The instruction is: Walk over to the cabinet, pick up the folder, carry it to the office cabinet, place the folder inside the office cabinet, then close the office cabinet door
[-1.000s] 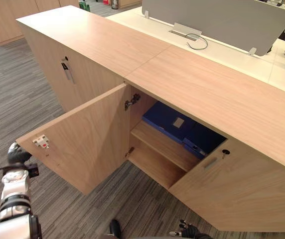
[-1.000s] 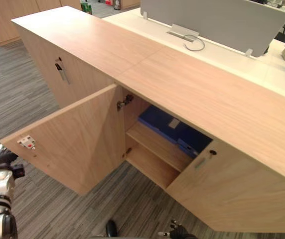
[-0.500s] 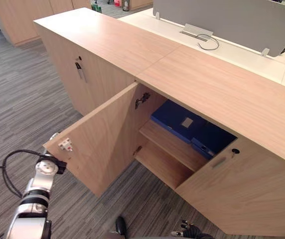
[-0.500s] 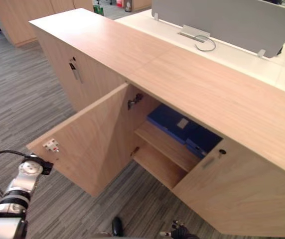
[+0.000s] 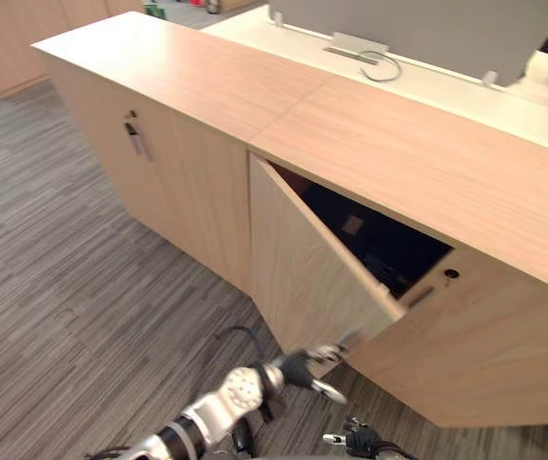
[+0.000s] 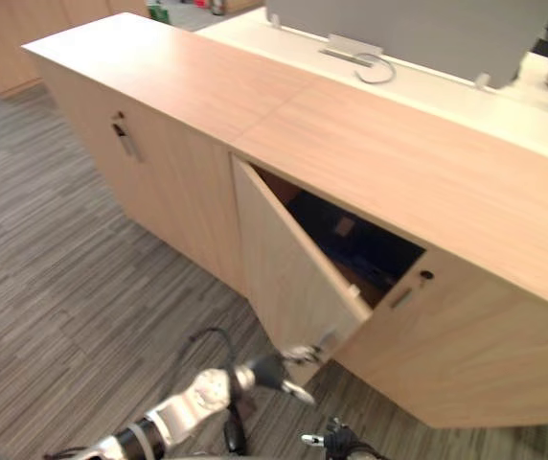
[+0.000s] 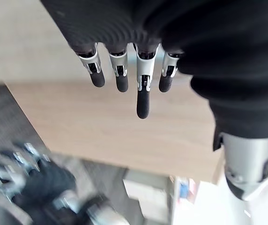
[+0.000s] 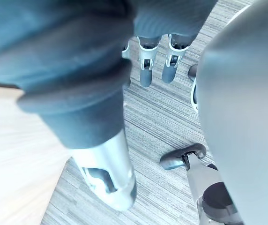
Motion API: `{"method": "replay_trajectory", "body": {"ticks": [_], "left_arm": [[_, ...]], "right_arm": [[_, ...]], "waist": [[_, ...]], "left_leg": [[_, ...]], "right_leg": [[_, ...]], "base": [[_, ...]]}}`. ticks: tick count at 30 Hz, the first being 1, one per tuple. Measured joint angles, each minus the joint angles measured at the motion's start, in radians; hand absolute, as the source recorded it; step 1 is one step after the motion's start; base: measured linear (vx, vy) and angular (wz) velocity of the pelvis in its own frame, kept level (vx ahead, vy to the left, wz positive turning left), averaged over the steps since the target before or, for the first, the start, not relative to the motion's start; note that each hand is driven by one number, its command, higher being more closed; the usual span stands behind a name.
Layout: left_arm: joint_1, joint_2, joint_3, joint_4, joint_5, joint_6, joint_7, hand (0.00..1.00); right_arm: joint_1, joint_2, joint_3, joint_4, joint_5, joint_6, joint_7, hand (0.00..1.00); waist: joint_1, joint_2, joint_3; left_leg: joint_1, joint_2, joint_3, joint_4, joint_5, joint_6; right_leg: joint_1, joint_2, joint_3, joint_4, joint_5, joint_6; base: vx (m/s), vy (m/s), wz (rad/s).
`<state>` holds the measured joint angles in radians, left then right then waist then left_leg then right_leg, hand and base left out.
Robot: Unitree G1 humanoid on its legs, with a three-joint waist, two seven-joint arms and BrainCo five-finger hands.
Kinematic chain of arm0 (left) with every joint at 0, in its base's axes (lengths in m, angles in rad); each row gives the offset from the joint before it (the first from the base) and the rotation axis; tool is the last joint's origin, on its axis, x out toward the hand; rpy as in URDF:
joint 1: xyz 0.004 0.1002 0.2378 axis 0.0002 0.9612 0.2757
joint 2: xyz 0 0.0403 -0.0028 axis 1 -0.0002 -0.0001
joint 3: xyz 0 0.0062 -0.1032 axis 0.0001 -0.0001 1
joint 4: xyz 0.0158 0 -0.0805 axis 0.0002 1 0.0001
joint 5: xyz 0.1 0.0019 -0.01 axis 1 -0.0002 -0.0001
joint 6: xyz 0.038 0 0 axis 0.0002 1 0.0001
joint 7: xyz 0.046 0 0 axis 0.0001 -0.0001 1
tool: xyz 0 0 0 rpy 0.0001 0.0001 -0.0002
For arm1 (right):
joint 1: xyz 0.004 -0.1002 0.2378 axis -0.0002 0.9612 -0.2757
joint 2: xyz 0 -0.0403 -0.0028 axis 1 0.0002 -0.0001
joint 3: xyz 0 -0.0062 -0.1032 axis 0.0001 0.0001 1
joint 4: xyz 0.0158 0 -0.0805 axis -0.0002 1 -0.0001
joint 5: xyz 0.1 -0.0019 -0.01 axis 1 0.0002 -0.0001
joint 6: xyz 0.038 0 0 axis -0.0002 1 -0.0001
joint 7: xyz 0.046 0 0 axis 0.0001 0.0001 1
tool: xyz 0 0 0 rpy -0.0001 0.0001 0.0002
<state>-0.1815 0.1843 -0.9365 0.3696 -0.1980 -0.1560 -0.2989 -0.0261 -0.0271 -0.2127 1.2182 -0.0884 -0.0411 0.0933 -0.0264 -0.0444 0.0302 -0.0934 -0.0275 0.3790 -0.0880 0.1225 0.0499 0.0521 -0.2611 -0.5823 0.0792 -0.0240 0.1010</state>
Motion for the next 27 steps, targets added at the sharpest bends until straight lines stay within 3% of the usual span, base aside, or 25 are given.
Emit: {"method": "replay_trajectory", "body": {"ticks": [3, 8, 13, 15, 17, 19, 20, 21, 23, 24, 25, 26, 27], "left_arm": [[-0.005, -0.001, -0.008, 0.0, -0.183, 0.018, -0.06, 0.0], [0.016, -0.023, 0.041, 0.043, -0.234, 0.019, -0.058, 0.0], [0.09, -0.083, 0.329, 0.26, -0.206, -0.009, 0.03, 0.0], [0.108, -0.066, 0.443, 0.346, -0.189, -0.011, 0.069, 0.0], [0.159, -0.038, 0.603, 0.469, -0.189, -0.01, 0.096, 0.0], [0.197, -0.024, 0.738, 0.549, -0.215, 0.0, 0.097, 0.0], [0.21, -0.021, 0.808, 0.582, -0.234, 0.003, 0.1, 0.0], [0.222, -0.029, 0.908, 0.625, -0.248, 0.003, 0.113, 0.0], [0.225, -0.058, 0.971, 0.664, -0.253, 0.003, 0.124, 0.0], [0.238, -0.069, 1.008, 0.687, -0.249, 0.002, 0.139, 0.0], [0.249, -0.07, 1.02, 0.69, -0.238, 0.001, 0.145, 0.0], [0.272, -0.077, 1.046, 0.701, -0.22, -0.001, 0.156, 0.0], [0.278, -0.072, 1.061, 0.71, -0.2, 0.0, 0.164, 0.0]], "right_arm": [[-0.002, -0.001, 0.012, -0.007, 0.023, 0.0, -0.002, 0.0], [-0.001, -0.03, 0.02, -0.008, 0.029, 0.0, -0.006, 0.0], [-0.001, -0.042, 0.11, -0.014, 0.041, -0.005, -0.016, 0.0], [0.006, -0.042, 0.127, -0.025, 0.07, -0.014, -0.015, 0.0], [0.021, -0.047, 0.127, -0.036, 0.075, -0.023, -0.008, 0.0], [0.022, -0.05, 0.127, -0.035, 0.074, -0.024, -0.005, 0.0], [0.022, -0.05, 0.128, -0.036, 0.073, -0.024, -0.002, 0.0], [0.019, -0.063, 0.13, -0.037, 0.071, -0.027, 0.003, 0.0], [0.014, -0.094, 0.135, -0.036, 0.068, -0.028, 0.006, 0.0], [0.007, -0.108, 0.136, -0.035, 0.068, -0.03, 0.01, 0.0], [0.004, -0.109, 0.136, -0.034, 0.068, -0.031, 0.014, 0.0], [0.006, -0.119, 0.137, -0.033, 0.067, -0.032, 0.018, 0.0], [0.003, -0.104, 0.137, -0.029, 0.068, -0.033, 0.018, 0.0]], "waist": [[-0.015, 0.006, 0.0], [-0.027, 0.047, -0.001], [-0.025, 0.048, -0.004], [-0.024, 0.037, 0.004], [-0.011, 0.044, 0.004], [-0.006, 0.046, 0.013], [-0.003, 0.045, 0.018], [0.014, 0.034, 0.03], [0.03, 0.046, 0.047], [0.04, 0.049, 0.061], [0.041, 0.052, 0.064], [0.042, 0.087, 0.06], [0.044, 0.075, 0.07]], "left_leg": [[0.036, 0.041, 0.07, -0.001, -0.003, -0.006], [0.056, 0.083, 0.124, -0.005, 0.005, -0.042], [0.059, 0.139, 0.181, 0.034, -0.014, -0.083], [0.021, 0.192, 0.197, 0.165, -0.08, -0.097], [-0.025, 0.305, 0.226, 0.378, -0.182, -0.101], [-0.038, 0.379, 0.218, 0.503, -0.22, -0.09], [-0.054, 0.406, 0.188, 0.571, -0.22, -0.09], [-0.121, 0.416, 0.071, 0.694, -0.226, -0.098], [-0.135, 0.341, -0.088, 0.662, -0.302, -0.134], [-0.122, 0.25, -0.208, 0.553, -0.323, -0.14], [-0.107, 0.226, -0.244, 0.491, -0.317, -0.144], [-0.081, 0.209, -0.295, 0.398, -0.204, -0.15], [-0.071, 0.206, -0.283, 0.408, -0.216, -0.138]], "right_leg": [[0.011, 0.043, -0.008, -0.041, 0.018, -0.009], [0.01, 0.078, 0.031, -0.075, 0.021, -0.003], [0.006, 0.124, 0.081, -0.11, 0.011, -0.017], [0.006, 0.139, 0.099, -0.109, 0.004, -0.025], [0.011, 0.184, 0.141, -0.106, 0.003, -0.041], [0.029, 0.221, 0.153, -0.107, 0.003, -0.045], [0.036, 0.23, 0.156, -0.106, 0.004, -0.049], [0.052, 0.226, 0.197, -0.104, -0.008, -0.073], [0.043, 0.206, 0.237, -0.084, -0.009, -0.074], [0.032, 0.183, 0.275, -0.065, -0.009, -0.074], [0.031, 0.18, 0.288, -0.061, -0.009, -0.073], [0.033, 0.202, 0.304, -0.063, -0.013, -0.061], [0.041, 0.197, 0.314, -0.066, -0.018, -0.049]], "base": [[-0.05, -0.145, -0.78], [-0.08, -0.119, -0.44], [-0.04, -0.123, -0.36], [0.0, -0.17, -0.39], [0.12, -0.187, -0.71], [0.13, -0.171, -0.67], [0.09, -0.178, -0.65], [0.11, -0.145, -0.61], [0.09, 0.043, -0.74], [0.06, 0.163, -0.78], [0.06, 0.201, -0.83], [0.04, 0.14, -0.54], [0.03, 0.115, -0.47]]}}
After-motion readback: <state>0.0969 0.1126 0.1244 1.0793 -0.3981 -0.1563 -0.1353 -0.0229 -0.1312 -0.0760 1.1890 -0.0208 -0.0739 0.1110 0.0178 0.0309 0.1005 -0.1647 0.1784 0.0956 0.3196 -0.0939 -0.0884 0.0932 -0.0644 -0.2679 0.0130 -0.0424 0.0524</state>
